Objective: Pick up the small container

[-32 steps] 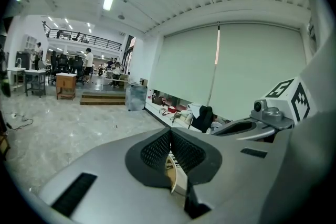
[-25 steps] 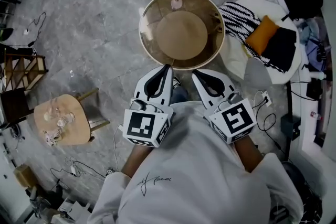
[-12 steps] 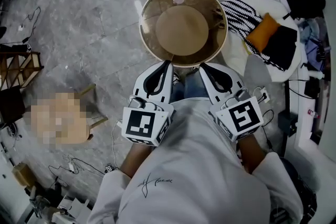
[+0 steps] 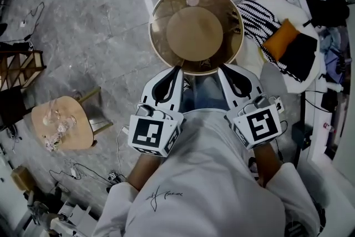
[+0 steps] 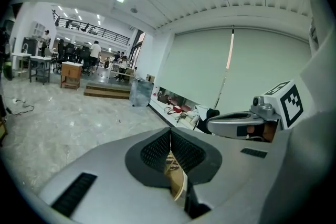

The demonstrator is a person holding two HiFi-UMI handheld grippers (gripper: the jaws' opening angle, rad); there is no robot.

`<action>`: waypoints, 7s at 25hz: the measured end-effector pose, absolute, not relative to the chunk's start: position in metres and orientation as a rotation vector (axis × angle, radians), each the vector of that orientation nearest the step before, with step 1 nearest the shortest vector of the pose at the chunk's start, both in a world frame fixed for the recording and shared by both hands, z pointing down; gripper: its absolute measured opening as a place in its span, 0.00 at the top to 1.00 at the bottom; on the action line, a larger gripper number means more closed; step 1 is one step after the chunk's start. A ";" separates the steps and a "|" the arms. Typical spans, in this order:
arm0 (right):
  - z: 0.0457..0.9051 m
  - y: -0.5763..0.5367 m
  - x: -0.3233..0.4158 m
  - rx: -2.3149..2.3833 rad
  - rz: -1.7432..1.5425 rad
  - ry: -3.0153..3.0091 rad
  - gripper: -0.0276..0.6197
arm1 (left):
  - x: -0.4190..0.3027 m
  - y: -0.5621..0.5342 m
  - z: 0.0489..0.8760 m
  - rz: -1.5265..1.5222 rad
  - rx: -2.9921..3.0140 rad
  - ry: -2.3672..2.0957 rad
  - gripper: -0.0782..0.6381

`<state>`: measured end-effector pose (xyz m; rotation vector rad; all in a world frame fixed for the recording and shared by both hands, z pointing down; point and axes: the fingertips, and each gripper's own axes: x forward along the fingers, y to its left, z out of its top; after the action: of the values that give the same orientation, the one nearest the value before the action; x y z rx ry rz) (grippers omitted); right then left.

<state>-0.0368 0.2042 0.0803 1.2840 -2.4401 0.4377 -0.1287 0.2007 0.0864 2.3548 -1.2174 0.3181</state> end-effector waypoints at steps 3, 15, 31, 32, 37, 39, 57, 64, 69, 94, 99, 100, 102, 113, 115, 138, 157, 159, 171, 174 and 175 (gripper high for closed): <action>0.086 0.188 -0.034 1.280 0.425 -2.453 0.93 | -0.122 0.186 0.090 0.317 2.349 -1.212 0.87; 0.113 0.137 -0.013 1.232 0.525 -2.472 0.93 | -0.087 0.136 0.118 0.378 2.293 -1.224 0.87; 0.160 0.089 0.010 1.114 0.599 -2.467 0.93 | -0.069 0.094 0.163 0.464 2.197 -1.263 0.87; 0.163 0.087 0.010 1.108 0.602 -2.466 0.93 | -0.069 0.094 0.166 0.469 2.192 -1.264 0.87; 0.178 0.079 0.013 1.076 0.618 -2.457 0.93 | -0.069 0.088 0.179 0.479 2.157 -1.280 0.87; 0.185 0.074 0.015 1.069 0.621 -2.459 0.93 | -0.067 0.084 0.185 0.478 2.145 -1.288 0.87; 0.245 0.054 0.023 1.016 0.662 -2.456 0.93 | -0.053 0.068 0.231 0.512 2.103 -1.296 0.87; 0.269 0.048 0.022 1.010 0.677 -2.455 0.93 | -0.049 0.067 0.259 0.528 2.054 -1.295 0.87; 0.289 0.044 0.023 1.018 0.697 -2.437 0.93 | -0.048 0.063 0.274 0.512 2.048 -1.297 0.87; 0.391 -0.001 0.034 1.139 0.749 -2.356 0.93 | -0.050 0.024 0.376 0.551 2.015 -1.289 0.87; 0.409 -0.012 0.031 1.145 0.717 -2.366 0.93 | -0.053 0.015 0.394 0.546 2.013 -1.280 0.87; 0.414 -0.014 0.030 1.143 0.715 -2.367 0.93 | -0.054 0.013 0.399 0.546 2.010 -1.281 0.87; 0.423 -0.018 0.027 1.135 0.709 -2.368 0.93 | -0.055 0.010 0.407 0.544 2.003 -1.280 0.87; 0.461 -0.040 0.012 1.097 0.677 -2.350 0.93 | -0.062 0.006 0.433 0.573 1.999 -1.254 0.87; 0.467 -0.044 0.010 1.091 0.672 -2.349 0.93 | -0.065 0.005 0.436 0.578 1.995 -1.259 0.87; 0.523 -0.113 -0.002 1.177 0.655 -2.309 0.81 | -0.054 -0.008 0.446 0.596 1.998 -1.241 0.87; 0.555 -0.154 -0.021 1.169 0.594 -2.274 0.72 | -0.033 -0.015 0.444 0.597 2.037 -1.166 0.87; 0.557 -0.158 -0.022 1.175 0.590 -2.265 0.72 | -0.036 -0.017 0.443 0.595 2.033 -1.171 0.87; 0.567 -0.170 -0.026 1.184 0.584 -2.237 0.69 | -0.046 -0.012 0.448 0.604 2.012 -1.180 0.87; 0.570 -0.173 -0.028 1.192 0.598 -2.231 0.70 | -0.049 -0.012 0.449 0.612 2.009 -1.181 0.87; 0.571 -0.174 -0.028 1.194 0.600 -2.230 0.70 | -0.050 -0.012 0.449 0.613 2.007 -1.183 0.87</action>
<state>-0.0284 -0.1737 0.5708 1.1938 -2.2299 0.5999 -0.0505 -0.0123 0.4492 2.0071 -1.1831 0.6128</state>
